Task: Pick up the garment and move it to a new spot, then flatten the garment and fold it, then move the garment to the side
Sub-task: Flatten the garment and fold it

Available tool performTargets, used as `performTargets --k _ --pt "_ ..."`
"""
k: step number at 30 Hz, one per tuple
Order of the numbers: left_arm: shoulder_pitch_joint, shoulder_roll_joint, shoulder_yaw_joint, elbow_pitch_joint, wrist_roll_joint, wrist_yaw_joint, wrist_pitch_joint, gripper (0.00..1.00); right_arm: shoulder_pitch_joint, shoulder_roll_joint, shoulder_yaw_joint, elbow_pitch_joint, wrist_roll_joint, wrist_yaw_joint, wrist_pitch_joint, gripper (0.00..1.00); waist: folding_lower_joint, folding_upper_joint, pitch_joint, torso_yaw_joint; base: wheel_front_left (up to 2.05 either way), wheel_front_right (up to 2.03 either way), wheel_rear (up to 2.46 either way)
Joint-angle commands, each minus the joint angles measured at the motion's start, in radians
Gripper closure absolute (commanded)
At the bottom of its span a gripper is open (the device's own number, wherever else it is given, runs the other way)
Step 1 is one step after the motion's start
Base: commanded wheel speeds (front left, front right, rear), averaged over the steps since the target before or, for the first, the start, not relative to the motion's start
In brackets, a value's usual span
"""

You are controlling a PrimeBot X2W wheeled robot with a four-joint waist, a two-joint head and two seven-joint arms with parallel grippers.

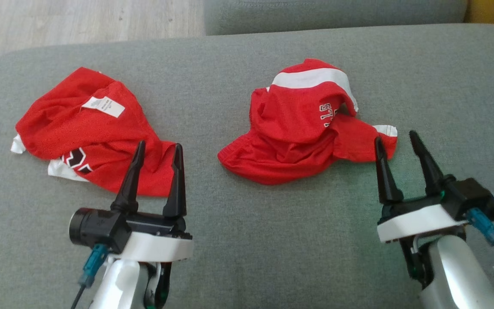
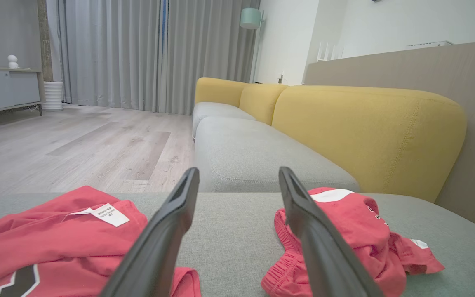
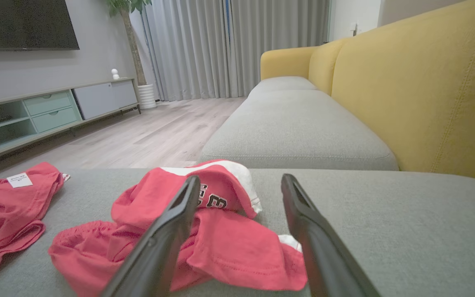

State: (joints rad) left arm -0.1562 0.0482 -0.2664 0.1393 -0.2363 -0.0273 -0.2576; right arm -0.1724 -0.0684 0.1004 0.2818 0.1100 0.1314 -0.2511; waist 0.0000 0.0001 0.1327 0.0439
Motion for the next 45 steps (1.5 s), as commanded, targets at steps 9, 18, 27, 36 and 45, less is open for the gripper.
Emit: performTargets --k 9,18,27,36,45 --pt "-0.064 0.002 0.008 -0.037 0.007 -0.013 -0.004 0.0 -0.117 0.018 -0.047 -0.025 -0.059 -0.001 -0.009 0.0 0.0 -0.0001 0.052 0.032 0.0 0.0 0.0" --pt "-0.092 0.002 -0.012 -0.027 -0.005 -0.012 -0.004 0.0 -0.302 -0.008 -0.094 0.209 -0.093 -0.001 0.088 0.0 0.0 -0.0001 0.104 0.108 0.0 0.0 0.0" --pt "-0.116 0.002 -0.038 -0.029 -0.022 -0.007 -0.004 0.0 -0.449 -0.038 -0.121 0.473 -0.163 -0.001 0.118 0.0 0.0 -0.0001 0.157 0.157 0.0 0.0 0.0" --pt "-0.128 0.002 -0.036 -0.03 -0.028 0.002 -0.004 0.0 -0.557 -0.034 -0.189 0.578 -0.233 -0.001 0.051 1.0 0.0 -0.0001 0.173 0.152 0.0 0.0 0.0" --pt "-0.111 0.002 -0.035 -0.03 -0.039 0.009 -0.004 0.0 -0.628 -0.143 -0.2 0.509 -0.224 -0.001 0.067 1.0 0.0 -0.0001 0.127 0.106 0.0 0.0 0.0"
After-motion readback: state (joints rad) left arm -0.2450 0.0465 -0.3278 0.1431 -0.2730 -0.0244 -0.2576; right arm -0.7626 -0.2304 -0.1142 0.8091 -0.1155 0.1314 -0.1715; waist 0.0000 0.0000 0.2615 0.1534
